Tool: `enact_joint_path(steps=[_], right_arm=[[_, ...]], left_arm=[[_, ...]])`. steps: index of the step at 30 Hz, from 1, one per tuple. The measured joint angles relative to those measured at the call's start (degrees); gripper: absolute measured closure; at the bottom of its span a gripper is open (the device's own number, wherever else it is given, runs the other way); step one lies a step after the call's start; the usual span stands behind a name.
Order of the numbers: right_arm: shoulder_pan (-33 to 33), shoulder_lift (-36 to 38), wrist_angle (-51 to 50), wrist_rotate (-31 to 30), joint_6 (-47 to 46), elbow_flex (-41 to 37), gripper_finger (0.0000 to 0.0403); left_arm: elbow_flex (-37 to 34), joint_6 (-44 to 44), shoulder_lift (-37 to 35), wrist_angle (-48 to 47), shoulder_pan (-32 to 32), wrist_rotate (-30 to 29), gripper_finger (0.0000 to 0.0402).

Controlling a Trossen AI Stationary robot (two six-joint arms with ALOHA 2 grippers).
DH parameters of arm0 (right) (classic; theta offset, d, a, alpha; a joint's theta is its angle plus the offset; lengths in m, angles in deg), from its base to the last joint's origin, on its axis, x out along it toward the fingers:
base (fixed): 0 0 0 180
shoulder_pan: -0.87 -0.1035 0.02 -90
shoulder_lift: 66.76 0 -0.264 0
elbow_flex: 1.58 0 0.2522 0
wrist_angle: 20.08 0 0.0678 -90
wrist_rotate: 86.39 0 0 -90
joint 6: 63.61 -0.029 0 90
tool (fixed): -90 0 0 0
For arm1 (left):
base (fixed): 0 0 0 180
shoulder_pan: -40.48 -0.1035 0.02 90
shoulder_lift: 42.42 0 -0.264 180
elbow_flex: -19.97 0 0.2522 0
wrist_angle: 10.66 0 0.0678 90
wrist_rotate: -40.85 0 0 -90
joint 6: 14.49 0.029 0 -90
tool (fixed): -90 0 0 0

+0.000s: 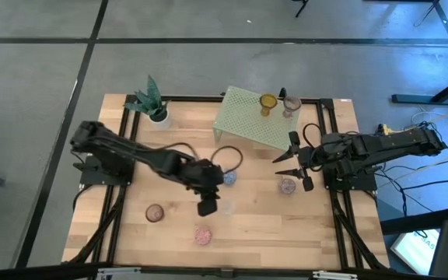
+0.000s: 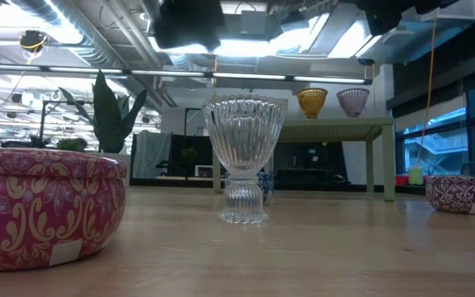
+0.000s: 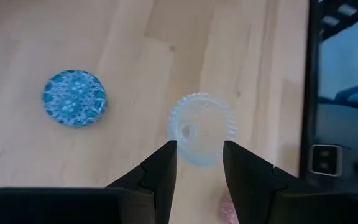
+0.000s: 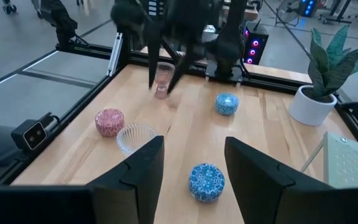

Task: Pick & Place candle stick holders
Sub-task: Put the transparent candle holder on the shelf aligned with the brown candle holder

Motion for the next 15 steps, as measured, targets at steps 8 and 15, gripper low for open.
enact_joint_path(steps=[8,15], right_arm=[[-0.01,0.0,-0.02,-0.14,-0.04,0.0,0.023],[0.01,0.0,-0.06,-0.15,-0.2,0.0,0.023]], left_arm=[[2.04,3.32,7.22,0.09,-0.78,-2.01,0.0274],[2.0,1.19,9.15,1.99,-0.46,-2.28,0.0274]])
